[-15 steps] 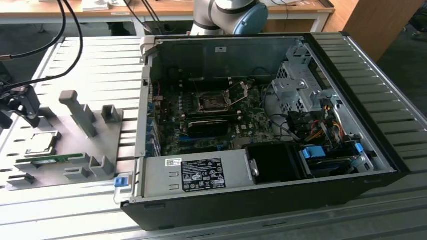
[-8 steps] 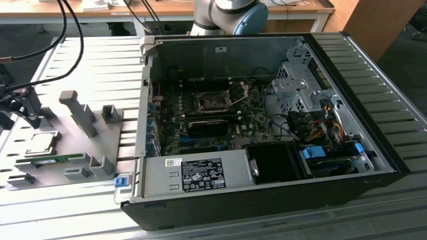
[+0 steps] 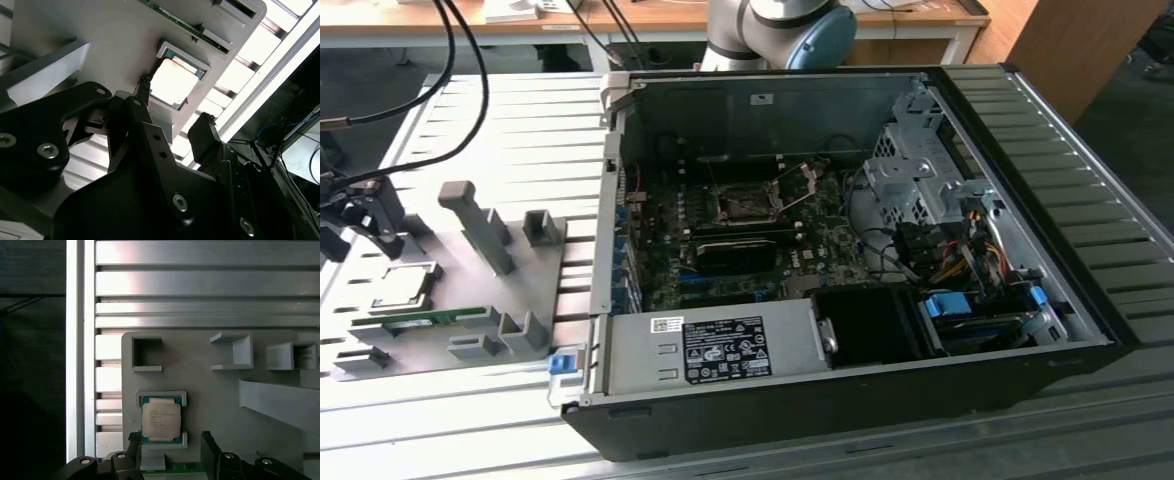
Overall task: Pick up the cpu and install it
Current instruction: 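Pick up the cpu and move it towards the insertion slot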
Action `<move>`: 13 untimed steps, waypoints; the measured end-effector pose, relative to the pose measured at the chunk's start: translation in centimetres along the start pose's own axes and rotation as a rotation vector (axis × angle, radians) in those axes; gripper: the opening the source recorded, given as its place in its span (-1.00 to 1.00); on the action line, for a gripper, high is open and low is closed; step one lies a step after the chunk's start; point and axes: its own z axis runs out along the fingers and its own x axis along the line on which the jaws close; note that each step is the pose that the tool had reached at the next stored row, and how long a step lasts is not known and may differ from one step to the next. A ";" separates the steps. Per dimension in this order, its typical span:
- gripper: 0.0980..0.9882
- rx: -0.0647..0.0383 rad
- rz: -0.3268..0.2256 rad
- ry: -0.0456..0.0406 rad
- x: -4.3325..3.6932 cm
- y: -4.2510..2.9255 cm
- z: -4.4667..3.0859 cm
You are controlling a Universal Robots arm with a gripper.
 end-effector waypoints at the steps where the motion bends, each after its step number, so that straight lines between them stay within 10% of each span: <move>1: 0.10 0.000 0.000 0.0000 0.00 0.00 0.04; 13: 0.10 0.000 0.000 0.0000 0.01 -0.03 0.63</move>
